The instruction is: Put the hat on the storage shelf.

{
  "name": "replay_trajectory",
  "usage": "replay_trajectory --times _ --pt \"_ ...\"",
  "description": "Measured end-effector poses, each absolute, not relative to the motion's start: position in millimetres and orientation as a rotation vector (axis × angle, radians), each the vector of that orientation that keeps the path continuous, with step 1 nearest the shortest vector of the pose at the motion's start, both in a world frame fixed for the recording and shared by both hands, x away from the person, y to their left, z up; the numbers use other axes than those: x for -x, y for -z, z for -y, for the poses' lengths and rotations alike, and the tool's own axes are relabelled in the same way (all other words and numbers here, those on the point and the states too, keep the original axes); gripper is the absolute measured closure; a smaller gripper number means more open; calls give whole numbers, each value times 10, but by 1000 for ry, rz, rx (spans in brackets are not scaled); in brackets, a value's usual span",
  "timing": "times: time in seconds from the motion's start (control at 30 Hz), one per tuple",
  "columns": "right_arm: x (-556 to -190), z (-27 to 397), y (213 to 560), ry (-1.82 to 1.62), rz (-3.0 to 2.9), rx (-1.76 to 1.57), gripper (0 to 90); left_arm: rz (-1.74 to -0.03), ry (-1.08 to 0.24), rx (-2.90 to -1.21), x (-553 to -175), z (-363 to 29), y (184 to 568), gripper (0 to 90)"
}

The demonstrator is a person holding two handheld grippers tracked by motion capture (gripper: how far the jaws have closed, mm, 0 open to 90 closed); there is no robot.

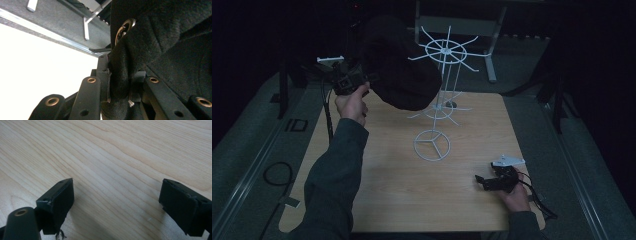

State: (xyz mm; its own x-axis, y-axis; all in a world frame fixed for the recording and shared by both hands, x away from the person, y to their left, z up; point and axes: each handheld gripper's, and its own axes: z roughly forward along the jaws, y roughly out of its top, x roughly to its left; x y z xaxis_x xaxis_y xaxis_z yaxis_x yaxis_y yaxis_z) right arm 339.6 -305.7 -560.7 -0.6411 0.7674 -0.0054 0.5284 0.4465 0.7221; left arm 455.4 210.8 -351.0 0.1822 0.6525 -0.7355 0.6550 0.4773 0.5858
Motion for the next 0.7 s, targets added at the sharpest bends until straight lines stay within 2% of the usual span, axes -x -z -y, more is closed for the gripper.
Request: replay_trajectory --times 0.17,0.6,0.7 --pt "-3398 3059 5608 -1007 -2371 -1102 126 -1469 -1 -1245 -4547 -2100 3483 733" --pt "-3396 3057 5608 -1009 -2371 -1104 126 -1455 -73 -1312 -4517 -2119 3465 401" --pt "-3396 3058 5608 -1008 -2371 -1103 126 -1461 -100 -1322 -4502 -2127 3462 352"
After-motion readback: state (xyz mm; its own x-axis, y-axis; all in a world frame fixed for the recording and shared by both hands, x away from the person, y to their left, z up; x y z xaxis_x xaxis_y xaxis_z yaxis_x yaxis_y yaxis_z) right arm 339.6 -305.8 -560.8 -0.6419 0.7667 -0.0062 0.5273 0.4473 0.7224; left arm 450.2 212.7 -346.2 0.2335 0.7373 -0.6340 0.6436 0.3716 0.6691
